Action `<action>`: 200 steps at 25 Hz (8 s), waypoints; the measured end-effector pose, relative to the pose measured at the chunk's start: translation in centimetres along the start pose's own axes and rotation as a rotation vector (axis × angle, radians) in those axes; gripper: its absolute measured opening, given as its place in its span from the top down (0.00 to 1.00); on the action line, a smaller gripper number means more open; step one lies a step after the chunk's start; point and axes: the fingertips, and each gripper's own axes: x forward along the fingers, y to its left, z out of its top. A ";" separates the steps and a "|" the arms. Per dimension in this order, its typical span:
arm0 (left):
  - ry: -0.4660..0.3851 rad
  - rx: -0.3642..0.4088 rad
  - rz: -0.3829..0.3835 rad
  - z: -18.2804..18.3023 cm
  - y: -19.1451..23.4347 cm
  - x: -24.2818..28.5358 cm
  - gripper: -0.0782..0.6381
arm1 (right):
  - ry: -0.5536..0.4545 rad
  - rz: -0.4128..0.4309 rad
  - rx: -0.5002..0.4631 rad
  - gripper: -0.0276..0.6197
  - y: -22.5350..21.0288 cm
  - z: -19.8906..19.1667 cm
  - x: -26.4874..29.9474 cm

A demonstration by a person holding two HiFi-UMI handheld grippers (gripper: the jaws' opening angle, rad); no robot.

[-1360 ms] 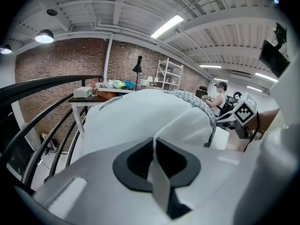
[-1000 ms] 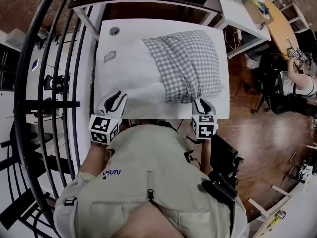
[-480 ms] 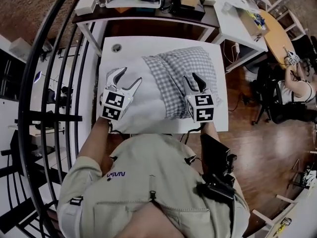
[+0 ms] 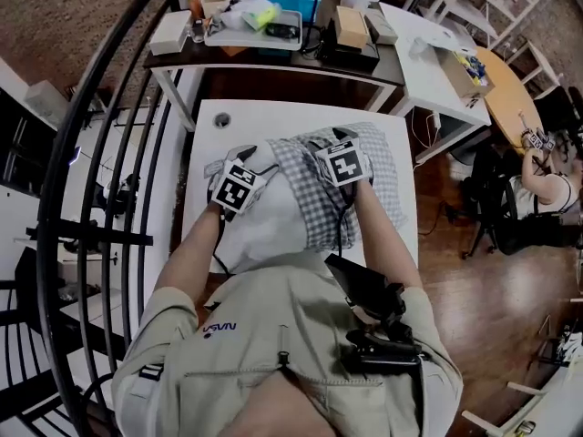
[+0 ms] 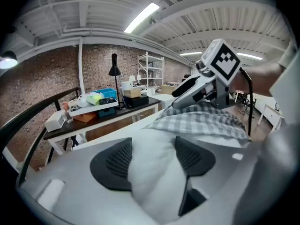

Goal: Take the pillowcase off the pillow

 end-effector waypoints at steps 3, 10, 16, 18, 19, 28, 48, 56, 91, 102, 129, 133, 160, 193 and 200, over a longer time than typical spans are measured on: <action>0.038 0.013 -0.040 -1.1 -1.5 0.1 0.59 | 0.114 0.063 -0.069 0.51 1.4 -1.6 2.4; -0.060 0.119 -0.035 0.0 -4.4 -4.4 0.86 | 0.070 -0.105 -0.153 0.93 -0.5 -0.1 0.5; -0.215 0.073 -0.040 2.2 -5.0 -10.6 0.87 | 0.027 -0.329 -0.033 0.93 -8.5 -1.6 -3.8; -0.249 0.039 -0.028 2.2 -4.3 -11.9 0.87 | 0.018 -0.394 0.006 0.93 -10.9 -2.6 -5.4; -0.263 0.021 -0.025 2.2 -3.9 -12.3 0.87 | 0.011 -0.425 0.023 0.93 -11.9 -2.9 -6.2; -0.193 -0.073 0.031 0.9 1.4 -6.2 0.86 | 0.039 -0.458 0.125 0.93 -14.8 -6.5 -5.8; -0.131 0.240 -0.147 -2.1 -13.1 -6.2 0.46 | -0.099 -0.225 0.429 0.73 5.5 -15.0 -15.9; 0.016 0.396 -0.110 -7.8 -14.0 -1.6 0.49 | 0.046 -0.166 0.434 0.73 10.3 -20.6 -9.9; -0.067 0.047 -0.208 -5.4 -13.4 -7.6 0.75 | 0.073 -0.341 0.515 0.80 1.4 -30.3 -17.9; -0.222 0.062 -0.145 2.8 -11.1 -9.6 0.59 | -0.249 -0.314 0.395 0.75 -2.4 -17.3 -21.6; 0.132 0.246 -0.151 1.4 -12.3 4.9 0.86 | 0.249 -0.042 -0.199 0.87 -5.4 -7.3 -0.7; -0.035 0.157 -0.177 5.4 -11.7 -1.5 0.87 | 0.153 -0.212 -0.176 0.93 -7.9 -4.8 -3.5; -0.230 -0.015 0.022 7.1 -4.0 0.4 0.60 | -0.059 -0.455 0.242 0.72 -13.4 -11.7 -10.6; -0.151 0.252 -0.179 6.3 -16.0 -2.5 0.82 | 0.013 -0.606 0.257 0.90 -1.0 -22.3 -19.1; -0.197 0.153 -0.162 7.1 -14.0 -3.8 0.85 | 0.092 -0.767 0.351 0.91 -8.3 -26.9 -22.3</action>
